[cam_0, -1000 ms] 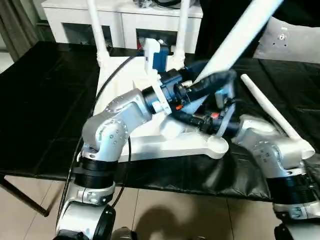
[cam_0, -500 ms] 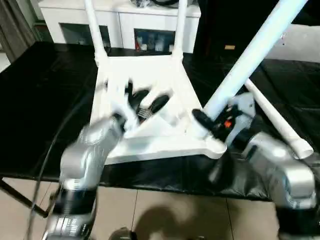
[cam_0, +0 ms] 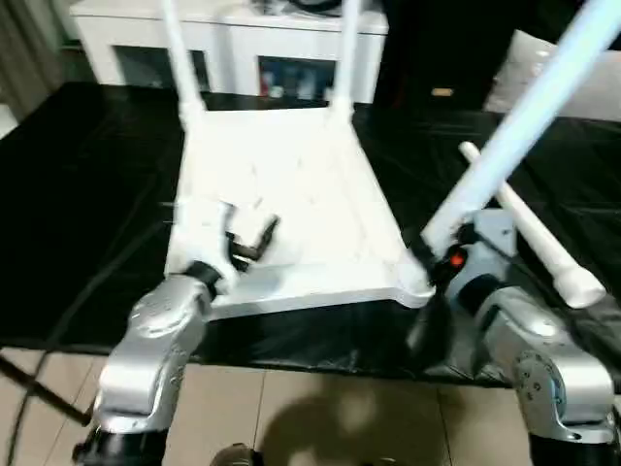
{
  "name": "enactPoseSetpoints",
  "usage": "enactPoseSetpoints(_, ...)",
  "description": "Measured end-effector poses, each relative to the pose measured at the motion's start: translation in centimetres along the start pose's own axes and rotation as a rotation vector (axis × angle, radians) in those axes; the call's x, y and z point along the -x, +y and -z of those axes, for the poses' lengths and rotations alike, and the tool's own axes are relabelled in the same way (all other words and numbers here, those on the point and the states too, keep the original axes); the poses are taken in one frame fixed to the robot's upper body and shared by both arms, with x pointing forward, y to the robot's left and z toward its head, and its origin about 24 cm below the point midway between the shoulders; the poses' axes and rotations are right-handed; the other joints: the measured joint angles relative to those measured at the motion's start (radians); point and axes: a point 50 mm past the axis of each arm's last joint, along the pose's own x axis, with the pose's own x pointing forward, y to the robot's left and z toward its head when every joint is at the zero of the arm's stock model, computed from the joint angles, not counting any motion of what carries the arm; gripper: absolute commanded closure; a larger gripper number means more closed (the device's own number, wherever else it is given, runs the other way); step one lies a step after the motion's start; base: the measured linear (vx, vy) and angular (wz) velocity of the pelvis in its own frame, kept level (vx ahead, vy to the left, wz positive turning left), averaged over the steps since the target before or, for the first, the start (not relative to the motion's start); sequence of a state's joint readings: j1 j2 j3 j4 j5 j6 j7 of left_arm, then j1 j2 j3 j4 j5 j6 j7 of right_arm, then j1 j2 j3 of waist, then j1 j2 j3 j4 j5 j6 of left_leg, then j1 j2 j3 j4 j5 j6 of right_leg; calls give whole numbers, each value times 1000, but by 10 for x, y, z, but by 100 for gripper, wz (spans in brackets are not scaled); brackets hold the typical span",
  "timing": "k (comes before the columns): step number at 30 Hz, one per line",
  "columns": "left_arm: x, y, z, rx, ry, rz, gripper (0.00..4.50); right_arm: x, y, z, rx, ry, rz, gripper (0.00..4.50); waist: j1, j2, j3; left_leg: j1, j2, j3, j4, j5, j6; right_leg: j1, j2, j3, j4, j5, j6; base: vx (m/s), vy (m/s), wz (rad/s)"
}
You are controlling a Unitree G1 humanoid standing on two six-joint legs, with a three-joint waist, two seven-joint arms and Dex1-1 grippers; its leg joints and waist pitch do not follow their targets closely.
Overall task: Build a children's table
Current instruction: Pick table leg
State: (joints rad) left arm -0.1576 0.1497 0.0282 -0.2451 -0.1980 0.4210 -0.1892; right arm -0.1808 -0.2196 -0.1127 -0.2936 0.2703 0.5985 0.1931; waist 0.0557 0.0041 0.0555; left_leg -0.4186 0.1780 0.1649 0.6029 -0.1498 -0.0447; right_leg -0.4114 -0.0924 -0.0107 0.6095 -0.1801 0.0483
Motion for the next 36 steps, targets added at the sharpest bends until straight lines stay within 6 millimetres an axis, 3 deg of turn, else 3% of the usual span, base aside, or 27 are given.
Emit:
enactPoseSetpoints(4,4,0,3,-3,4,-12,75,0,-2,-19,-37,-133,40,261,-4,0,0,-1,0,0,-2,0,0,-3,0,0,0,0,2,0,0,0)
enactPoseSetpoints(7,4,-1,3,-3,4,-8,75,1,5,-22,-68,-150,-16,261,-4,0,0,-1,0,0,-3,0,0,-3,0,0,0,-1,2,0,0,0)
enactPoseSetpoints(14,3,-4,2,12,-9,-1,75,5,25,4,-85,-25,-153,261,-1,-1,0,3,0,0,-2,0,0,0,0,0,-1,-2,4,0,0,0)
enactPoseSetpoints(15,3,-4,2,12,-9,-1,75,5,25,5,-82,-24,-162,261,-1,-1,1,8,0,0,-4,-1,0,4,0,-2,-3,-3,6,0,0,0)
enactPoseSetpoints(16,3,-4,2,13,-9,0,75,6,25,5,-74,-19,-171,261,-4,0,3,21,1,-1,-8,-2,-1,11,0,-5,-11,-4,7,0,0,0)
enactPoseSetpoints(18,3,-4,2,14,-10,-2,75,6,25,6,-61,-12,-187,261,-12,6,7,43,1,-5,-14,-7,-5,35,1,-16,-31,-6,8,0,0,0)
enactPoseSetpoints(19,3,-4,2,14,-11,-2,75,7,25,6,-56,-10,-194,261,-24,10,12,55,2,-11,-16,-11,-8,52,0,-32,-42,-12,10,0,0,0)
enactPoseSetpoints(22,3,-5,2,14,-12,1,75,8,26,9,-35,10,-221,261,-54,14,18,71,7,-22,-16,-23,-13,79,-2,-55,-69,-15,7,0,0,0)
enactPoseSetpoints(23,3,-5,2,14,-12,1,75,9,26,10,-35,13,-227,261,-62,13,18,73,8,-22,-15,-27,-13,81,-3,-56,-71,-15,6,51,27,-7)
enactPoseSetpoints(26,2,-7,2,13,-11,12,75,9,26,11,-33,14,-239,261,-78,11,16,69,8,-18,-16,-34,-13,83,-4,-50,-69,-15,6,66,7,-3)
enactPoseSetpoints(31,1,-9,1,9,-11,18,75,7,25,16,-14,37,-237,261,-61,10,13,69,8,-11,-19,-50,-19,80,-1,-42,-61,-11,-11,90,-21,4)
enactPoseSetpoints(32,2,-8,2,8,-8,15,75,7,26,16,-14,39,-240,261,-45,8,13,90,16,8,-29,-54,-26,67,5,-26,-53,-18,-25,129,-39,-27)
enactPoseSetpoints(34,2,-6,2,3,-8,8,75,6,29,15,-10,33,-260,261,-18,-2,14,117,19,46,-34,-72,-38,71,17,12,-25,-39,-42,145,-39,-55)
enactPoseSetpoints(35,1,-7,0,2,-13,10,75,6,28,16,-10,34,-257,261,-17,7,7,112,16,39,-28,-78,-34,75,16,13,-25,-46,-29,67,9,-23)
enactPoseSetpoints(36,0,-9,-2,2,-21,23,75,7,25,17,-6,39,-249,261,-18,5,6,113,17,35,-29,-80,-33,77,16,9,-24,-51,-25,67,-3,6)
